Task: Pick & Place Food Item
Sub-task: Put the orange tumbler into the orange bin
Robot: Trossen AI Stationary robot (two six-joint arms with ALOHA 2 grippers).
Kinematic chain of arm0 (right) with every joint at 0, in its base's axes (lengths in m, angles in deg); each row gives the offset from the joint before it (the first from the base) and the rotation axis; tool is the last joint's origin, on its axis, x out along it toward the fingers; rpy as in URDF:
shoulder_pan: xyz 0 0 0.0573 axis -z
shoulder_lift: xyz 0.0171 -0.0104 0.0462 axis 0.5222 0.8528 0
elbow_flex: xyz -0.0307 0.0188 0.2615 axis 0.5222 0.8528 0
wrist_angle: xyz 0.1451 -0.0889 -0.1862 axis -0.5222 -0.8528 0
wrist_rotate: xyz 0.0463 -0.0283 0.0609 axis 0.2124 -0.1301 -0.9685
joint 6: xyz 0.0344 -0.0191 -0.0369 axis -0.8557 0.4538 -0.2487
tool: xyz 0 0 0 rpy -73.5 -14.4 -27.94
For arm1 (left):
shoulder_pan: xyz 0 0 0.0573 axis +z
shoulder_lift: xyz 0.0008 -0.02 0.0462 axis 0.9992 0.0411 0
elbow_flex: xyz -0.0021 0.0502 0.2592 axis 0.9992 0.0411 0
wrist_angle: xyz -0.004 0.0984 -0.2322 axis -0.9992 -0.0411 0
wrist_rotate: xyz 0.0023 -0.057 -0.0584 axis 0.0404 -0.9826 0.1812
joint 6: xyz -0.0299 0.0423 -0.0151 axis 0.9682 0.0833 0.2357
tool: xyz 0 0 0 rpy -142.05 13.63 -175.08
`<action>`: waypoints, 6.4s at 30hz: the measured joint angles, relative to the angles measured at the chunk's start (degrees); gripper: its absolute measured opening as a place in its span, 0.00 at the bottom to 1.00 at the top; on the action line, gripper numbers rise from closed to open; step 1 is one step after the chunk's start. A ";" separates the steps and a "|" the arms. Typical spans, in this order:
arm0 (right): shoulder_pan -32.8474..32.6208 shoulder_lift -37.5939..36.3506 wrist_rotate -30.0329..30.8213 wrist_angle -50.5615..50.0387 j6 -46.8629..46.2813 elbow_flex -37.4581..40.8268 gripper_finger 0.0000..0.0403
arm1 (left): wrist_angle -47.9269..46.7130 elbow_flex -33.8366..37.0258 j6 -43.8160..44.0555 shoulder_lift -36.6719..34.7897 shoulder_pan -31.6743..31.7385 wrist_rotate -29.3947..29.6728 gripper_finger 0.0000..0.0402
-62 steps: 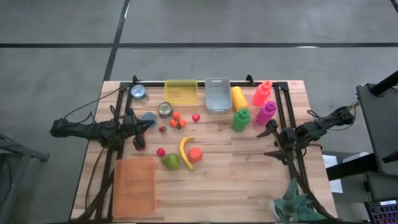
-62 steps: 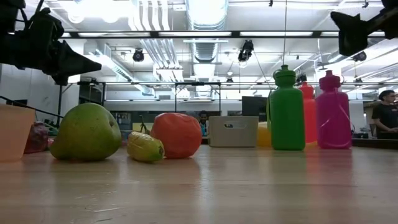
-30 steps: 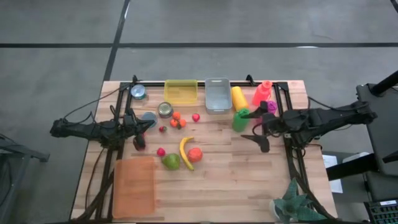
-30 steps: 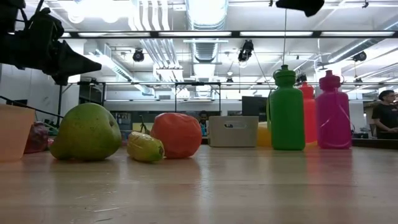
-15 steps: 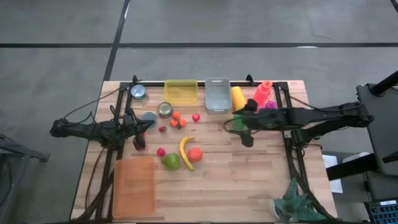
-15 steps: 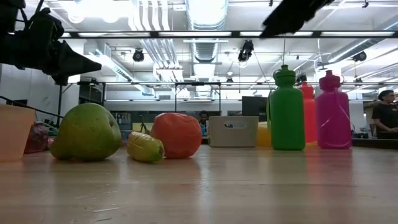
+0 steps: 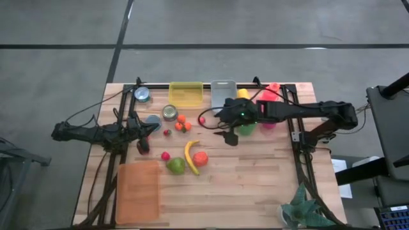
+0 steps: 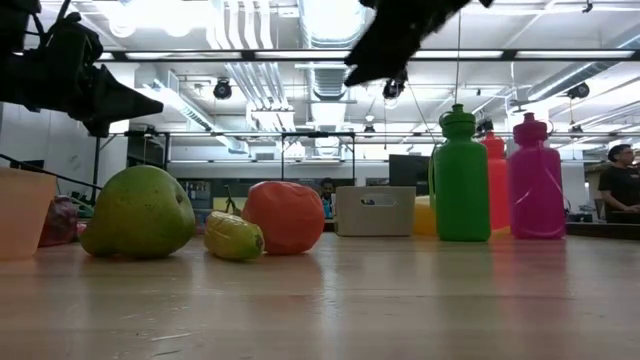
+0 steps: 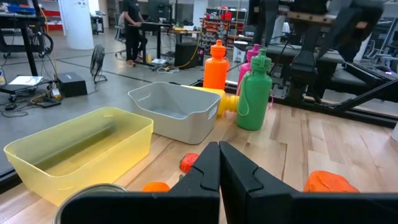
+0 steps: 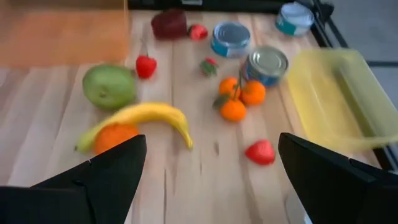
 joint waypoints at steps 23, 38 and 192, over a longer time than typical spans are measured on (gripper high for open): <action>4.71 9.69 1.64 1.95 1.96 -7.89 0.90 | 0.00 -0.01 0.00 0.00 0.00 0.00 0.00; 8.19 6.77 6.52 -26.10 0.52 -21.20 0.90 | 0.00 -0.01 0.00 0.00 0.00 0.01 0.00; 38.39 -3.84 21.53 -56.20 -22.24 -13.94 0.90 | 0.00 -0.01 0.00 0.00 0.00 0.02 0.00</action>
